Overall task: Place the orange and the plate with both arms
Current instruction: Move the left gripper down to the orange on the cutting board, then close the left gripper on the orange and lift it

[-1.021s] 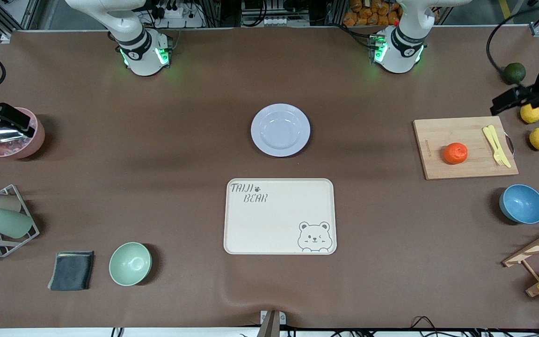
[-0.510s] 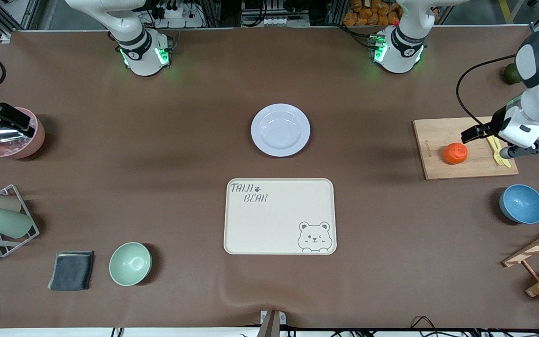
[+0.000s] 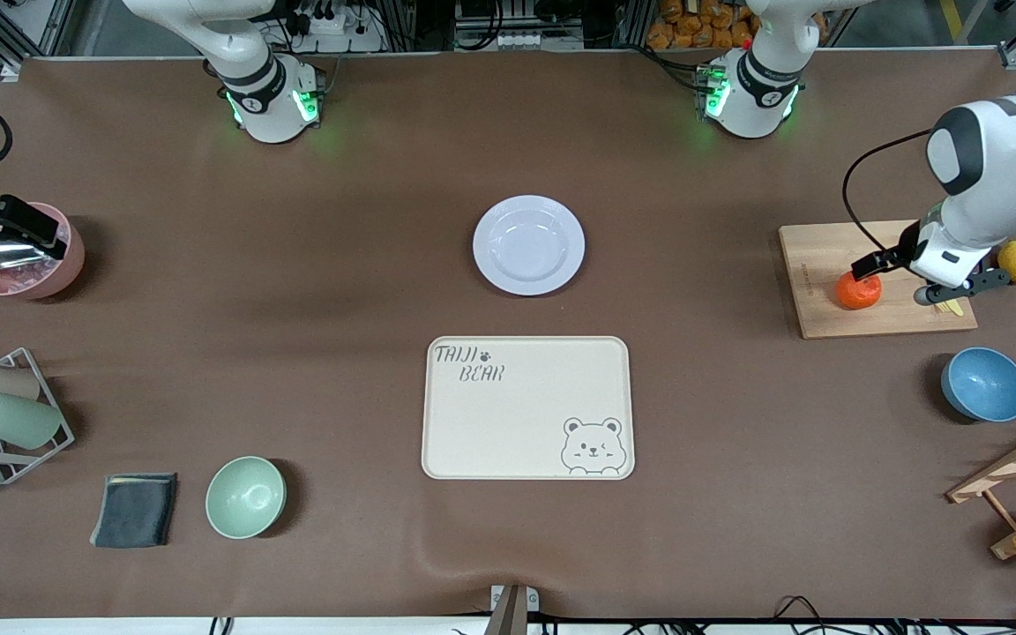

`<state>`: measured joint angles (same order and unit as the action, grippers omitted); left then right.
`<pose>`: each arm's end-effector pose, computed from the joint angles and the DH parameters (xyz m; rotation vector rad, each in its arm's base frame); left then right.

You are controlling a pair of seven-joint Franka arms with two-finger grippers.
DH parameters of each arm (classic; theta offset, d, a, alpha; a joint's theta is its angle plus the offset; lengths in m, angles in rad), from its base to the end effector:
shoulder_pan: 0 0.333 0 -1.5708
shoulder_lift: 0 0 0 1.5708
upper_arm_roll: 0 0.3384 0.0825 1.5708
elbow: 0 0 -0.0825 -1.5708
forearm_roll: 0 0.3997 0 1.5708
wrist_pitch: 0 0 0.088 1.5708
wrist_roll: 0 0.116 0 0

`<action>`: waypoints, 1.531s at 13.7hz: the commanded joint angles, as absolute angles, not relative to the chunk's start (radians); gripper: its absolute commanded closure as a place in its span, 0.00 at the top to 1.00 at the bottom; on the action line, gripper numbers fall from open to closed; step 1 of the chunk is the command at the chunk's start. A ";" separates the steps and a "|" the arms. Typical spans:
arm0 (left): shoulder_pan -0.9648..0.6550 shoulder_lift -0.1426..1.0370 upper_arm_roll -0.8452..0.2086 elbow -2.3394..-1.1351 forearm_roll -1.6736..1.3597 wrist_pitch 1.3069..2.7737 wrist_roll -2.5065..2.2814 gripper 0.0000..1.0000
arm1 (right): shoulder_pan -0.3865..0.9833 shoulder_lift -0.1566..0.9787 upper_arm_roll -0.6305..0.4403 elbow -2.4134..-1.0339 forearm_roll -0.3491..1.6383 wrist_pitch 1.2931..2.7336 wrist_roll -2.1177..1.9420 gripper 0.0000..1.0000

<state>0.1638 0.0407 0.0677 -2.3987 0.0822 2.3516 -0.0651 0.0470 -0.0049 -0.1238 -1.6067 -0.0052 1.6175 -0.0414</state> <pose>0.4813 0.1153 0.2927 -3.0657 -0.3638 0.1426 0.5710 -0.0447 0.6272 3.1355 -0.0552 0.0241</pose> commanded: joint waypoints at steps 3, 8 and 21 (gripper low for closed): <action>0.193 0.130 0.057 -2.390 0.101 2.428 -0.043 1.00 | 0.037 0.003 -0.109 -1.595 -0.012 1.612 -0.046 1.00; 0.192 0.181 0.057 -2.385 0.101 2.467 -0.043 1.00 | 0.037 0.008 -0.109 -1.595 -0.012 1.614 -0.046 1.00; 0.176 0.301 0.055 -2.329 0.138 2.484 -0.023 0.25 | 0.037 0.008 -0.107 -1.586 -0.009 1.603 -0.044 1.00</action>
